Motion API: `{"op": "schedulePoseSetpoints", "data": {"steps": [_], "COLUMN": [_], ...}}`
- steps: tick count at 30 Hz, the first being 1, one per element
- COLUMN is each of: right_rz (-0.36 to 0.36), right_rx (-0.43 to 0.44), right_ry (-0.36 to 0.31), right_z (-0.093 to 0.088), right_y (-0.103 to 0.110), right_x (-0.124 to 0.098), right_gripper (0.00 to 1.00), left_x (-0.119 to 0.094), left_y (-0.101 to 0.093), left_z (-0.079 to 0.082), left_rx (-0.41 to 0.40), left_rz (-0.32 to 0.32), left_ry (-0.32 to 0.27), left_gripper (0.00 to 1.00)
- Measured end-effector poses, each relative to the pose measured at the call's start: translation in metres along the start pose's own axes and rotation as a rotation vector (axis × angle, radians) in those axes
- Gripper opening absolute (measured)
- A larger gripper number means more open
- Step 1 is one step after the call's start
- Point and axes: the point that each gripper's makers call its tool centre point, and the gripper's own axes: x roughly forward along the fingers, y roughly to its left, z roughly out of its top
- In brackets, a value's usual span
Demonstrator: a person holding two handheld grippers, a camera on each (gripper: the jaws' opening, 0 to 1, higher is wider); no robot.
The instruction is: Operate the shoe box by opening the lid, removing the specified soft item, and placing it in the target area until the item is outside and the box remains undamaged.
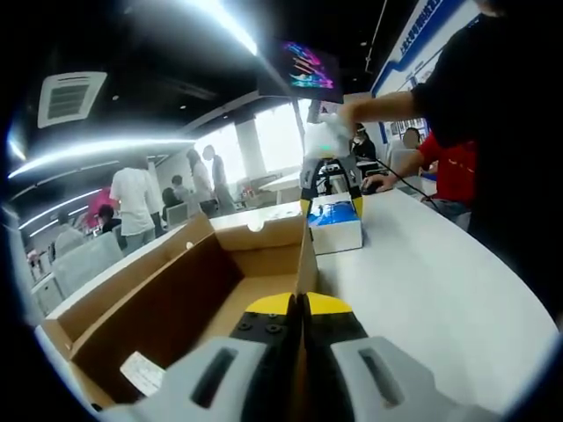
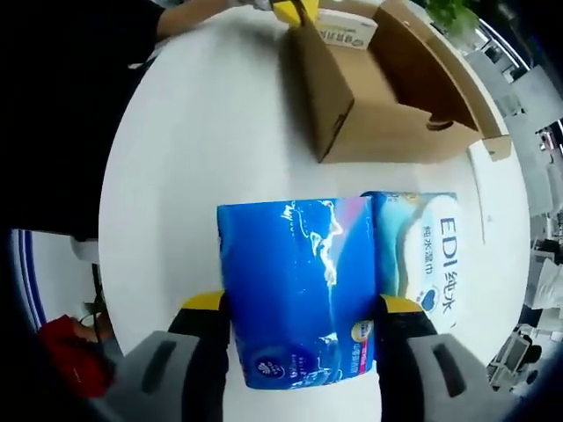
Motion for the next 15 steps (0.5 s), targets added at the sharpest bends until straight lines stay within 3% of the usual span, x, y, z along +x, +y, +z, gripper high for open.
{"op": "schedulePoseSetpoints", "data": {"steps": [8,12,15], "right_rz": [-0.013,-0.077,-0.143], "right_rx": [0.04,0.012,-0.015], "right_ry": [-0.08,-0.11,-0.158], "right_z": [0.015,0.027,0.048], "right_y": [-0.003,-0.014,-0.026], "right_x": [-0.024,-0.043,-0.067], "right_gripper": [0.66,0.64,0.63], "left_x": [0.001,0.0,0.0], "left_y": [0.0,0.0,0.0], "left_z": [0.0,-0.001,-0.001], "left_rx": [-0.01,-0.013,-0.014], "left_rz": [-0.001,-0.006,-0.009], "left_ry": [0.004,0.006,0.006], "left_gripper": [0.04,0.04,0.04]}}
